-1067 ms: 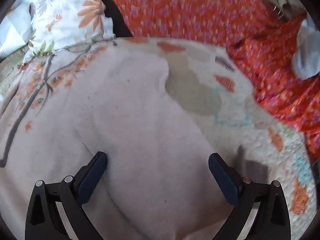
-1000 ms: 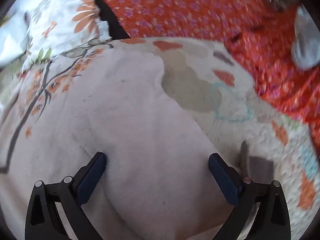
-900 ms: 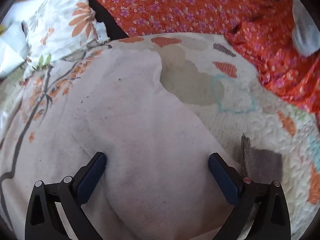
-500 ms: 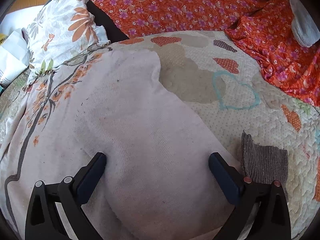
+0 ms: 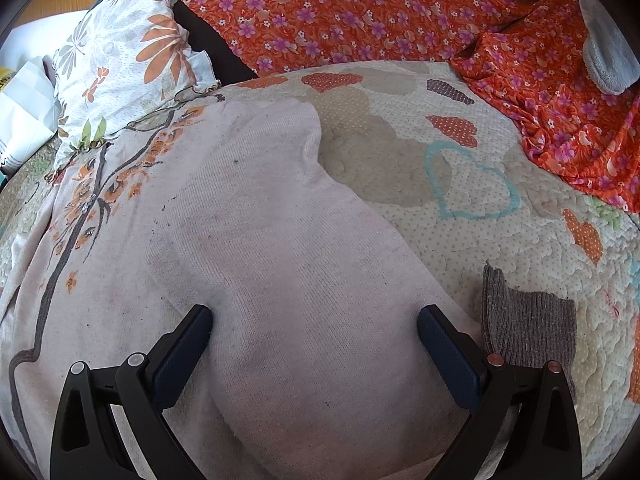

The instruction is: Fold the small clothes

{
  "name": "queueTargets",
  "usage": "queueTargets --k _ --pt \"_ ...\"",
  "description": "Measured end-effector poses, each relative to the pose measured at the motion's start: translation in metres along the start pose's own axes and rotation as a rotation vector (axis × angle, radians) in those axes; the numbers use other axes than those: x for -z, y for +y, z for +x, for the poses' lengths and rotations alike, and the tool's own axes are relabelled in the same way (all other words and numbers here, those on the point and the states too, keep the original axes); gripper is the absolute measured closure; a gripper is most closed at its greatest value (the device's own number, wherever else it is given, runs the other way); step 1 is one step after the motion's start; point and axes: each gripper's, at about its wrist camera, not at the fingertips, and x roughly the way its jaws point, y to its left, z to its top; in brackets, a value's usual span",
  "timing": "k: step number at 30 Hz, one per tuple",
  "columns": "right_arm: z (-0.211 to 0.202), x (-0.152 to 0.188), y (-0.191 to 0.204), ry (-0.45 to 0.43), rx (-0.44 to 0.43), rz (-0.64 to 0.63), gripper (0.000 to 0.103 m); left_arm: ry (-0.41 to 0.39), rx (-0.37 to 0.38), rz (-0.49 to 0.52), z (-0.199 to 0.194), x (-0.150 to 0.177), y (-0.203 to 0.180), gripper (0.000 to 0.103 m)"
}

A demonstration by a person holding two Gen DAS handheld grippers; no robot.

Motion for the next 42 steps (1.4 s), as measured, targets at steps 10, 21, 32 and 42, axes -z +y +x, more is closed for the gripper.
queueTargets --k 10,21,32,42 --pt "0.000 -0.001 0.000 0.004 0.000 -0.001 0.000 0.023 -0.020 -0.061 0.006 -0.001 0.024 0.000" --pt "0.000 -0.001 0.000 0.008 0.001 -0.001 0.000 -0.034 -0.013 -0.060 -0.012 -0.008 0.029 0.000" --pt "0.000 -0.001 0.000 0.011 0.001 -0.001 0.000 -0.031 0.011 -0.086 -0.015 -0.011 0.035 0.000" --pt "0.000 -0.001 0.000 0.012 0.001 -0.002 0.000 -0.045 0.011 -0.078 -0.014 -0.011 0.043 0.000"
